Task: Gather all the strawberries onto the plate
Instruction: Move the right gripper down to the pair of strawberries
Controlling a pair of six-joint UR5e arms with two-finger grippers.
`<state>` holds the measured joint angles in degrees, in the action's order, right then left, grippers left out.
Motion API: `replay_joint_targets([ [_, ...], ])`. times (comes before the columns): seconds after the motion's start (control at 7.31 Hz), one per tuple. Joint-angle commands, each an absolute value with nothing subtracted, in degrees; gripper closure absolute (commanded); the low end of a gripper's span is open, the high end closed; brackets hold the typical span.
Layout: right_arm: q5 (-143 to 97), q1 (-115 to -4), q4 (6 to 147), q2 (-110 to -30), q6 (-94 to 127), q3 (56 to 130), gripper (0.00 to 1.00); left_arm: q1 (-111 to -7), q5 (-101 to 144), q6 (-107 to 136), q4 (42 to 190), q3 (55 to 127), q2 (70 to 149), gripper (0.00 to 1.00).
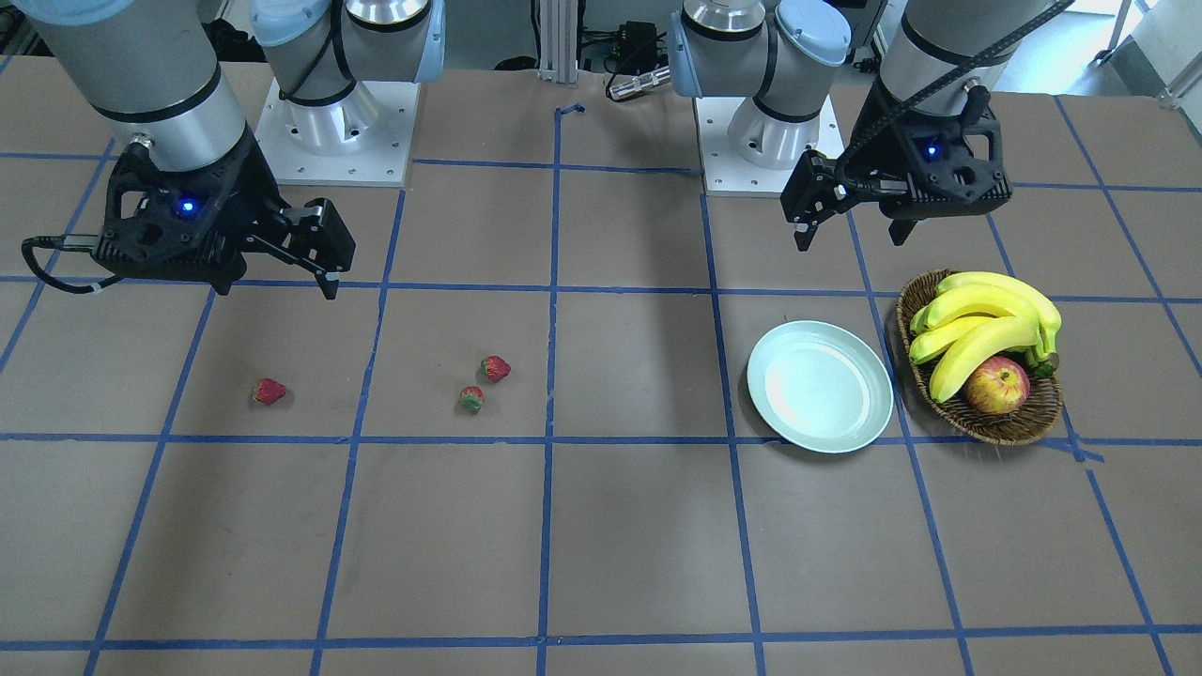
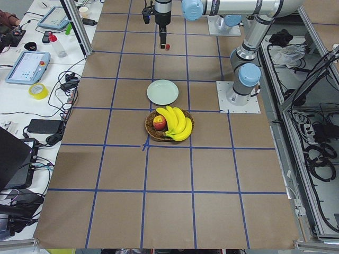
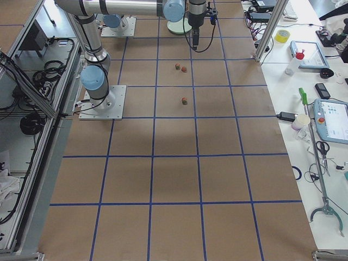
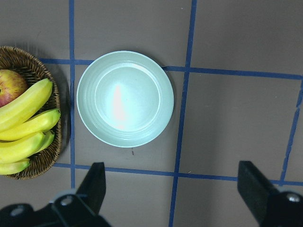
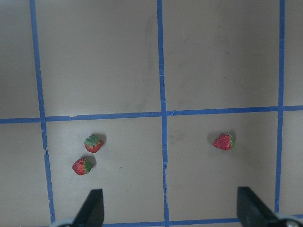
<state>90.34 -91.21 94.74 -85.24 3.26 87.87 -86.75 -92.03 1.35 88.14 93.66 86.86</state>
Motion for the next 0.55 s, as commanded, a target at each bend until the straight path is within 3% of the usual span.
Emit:
replay_joint_targets([
  [0.0, 90.18, -94.11, 95.88, -83.16, 6.57, 87.80, 0.04, -86.75, -91.85, 1.23, 88.15, 93.96, 86.92, 0.00],
  [0.41, 90.00, -101.66, 101.31, -76.15, 15.87, 88.77, 0.05, -86.66, -91.67, 1.23, 87.98, 93.96, 87.71, 0.00],
])
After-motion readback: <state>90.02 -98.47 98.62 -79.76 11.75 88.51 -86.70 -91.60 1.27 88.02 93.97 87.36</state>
